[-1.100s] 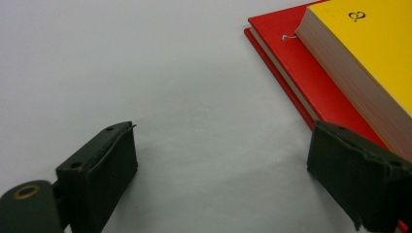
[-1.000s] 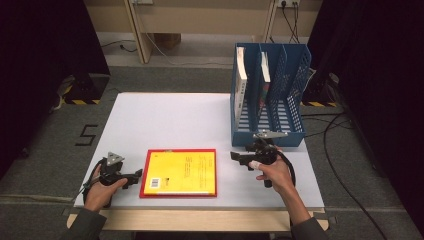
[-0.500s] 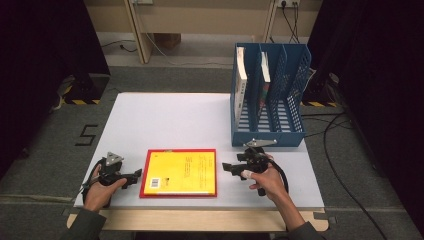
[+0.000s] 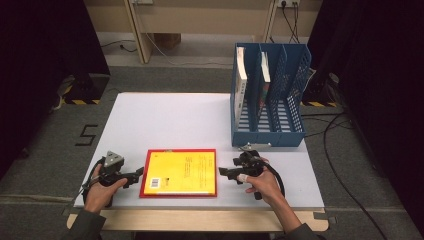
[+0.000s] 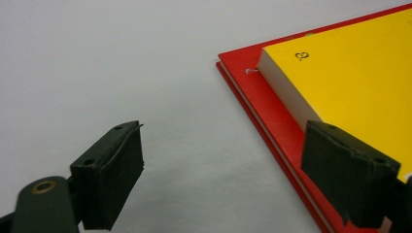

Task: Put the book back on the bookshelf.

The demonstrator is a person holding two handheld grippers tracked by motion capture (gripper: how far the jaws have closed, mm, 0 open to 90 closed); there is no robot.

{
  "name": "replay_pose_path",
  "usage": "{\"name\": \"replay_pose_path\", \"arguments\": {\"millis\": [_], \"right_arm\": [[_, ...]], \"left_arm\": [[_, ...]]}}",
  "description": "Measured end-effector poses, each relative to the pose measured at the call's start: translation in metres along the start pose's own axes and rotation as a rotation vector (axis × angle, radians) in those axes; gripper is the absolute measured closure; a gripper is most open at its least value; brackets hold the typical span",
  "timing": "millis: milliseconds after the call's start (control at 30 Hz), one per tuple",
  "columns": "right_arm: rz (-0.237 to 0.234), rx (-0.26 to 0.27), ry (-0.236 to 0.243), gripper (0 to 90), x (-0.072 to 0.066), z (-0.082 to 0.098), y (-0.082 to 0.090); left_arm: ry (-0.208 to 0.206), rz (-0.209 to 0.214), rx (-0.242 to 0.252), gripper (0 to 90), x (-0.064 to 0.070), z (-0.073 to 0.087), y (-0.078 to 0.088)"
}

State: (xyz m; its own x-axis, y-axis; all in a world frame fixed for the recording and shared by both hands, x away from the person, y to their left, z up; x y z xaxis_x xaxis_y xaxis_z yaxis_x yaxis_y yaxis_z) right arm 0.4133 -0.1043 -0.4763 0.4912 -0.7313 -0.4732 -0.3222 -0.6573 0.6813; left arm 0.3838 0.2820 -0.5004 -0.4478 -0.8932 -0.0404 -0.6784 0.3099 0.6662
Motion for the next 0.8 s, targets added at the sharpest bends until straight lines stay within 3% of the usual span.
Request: {"name": "replay_pose_path", "arguments": {"millis": [167,233,367,667,733,800], "right_arm": [[-0.025,-0.013,-0.010,22.8,-0.003,0.003,-0.007],[-0.027,-0.022,-0.007,22.8,-0.004,0.005,-0.008],[-0.032,-0.040,-0.008,22.8,-0.007,0.008,-0.013],[-0.051,-0.057,-0.012,22.8,-0.011,0.010,-0.020],[-0.057,-0.059,-0.012,22.8,-0.012,0.010,-0.021],[-0.064,-0.065,-0.011,22.8,-0.013,0.010,-0.022]], "left_arm": [[-0.037,0.030,-0.024,15.1,0.009,0.000,-0.002],[-0.060,0.014,-0.021,15.9,0.011,0.000,-0.002],[-0.052,0.029,-0.026,18.1,0.012,0.000,-0.002],[-0.091,0.046,-0.016,43.2,0.022,-0.002,0.003],[-0.093,0.038,-0.014,42.5,0.023,-0.002,0.003],[-0.101,0.054,-0.011,49.1,0.027,-0.002,0.004]]}}
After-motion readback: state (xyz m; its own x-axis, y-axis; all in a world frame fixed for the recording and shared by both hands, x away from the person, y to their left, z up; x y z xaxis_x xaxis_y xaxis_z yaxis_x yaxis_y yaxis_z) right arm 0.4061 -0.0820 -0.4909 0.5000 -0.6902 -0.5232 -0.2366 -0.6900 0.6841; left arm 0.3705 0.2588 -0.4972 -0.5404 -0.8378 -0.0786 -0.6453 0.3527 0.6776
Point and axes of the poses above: each handheld gripper's, and its own axes: y roughly backward along the jaws, z roughly out of its underside, x roughly to its right, the point moved 5 cm from there along -y, roughly forward along the jaws, and after that the axes turned 10 degrees about -y, right-handed, at the moved point
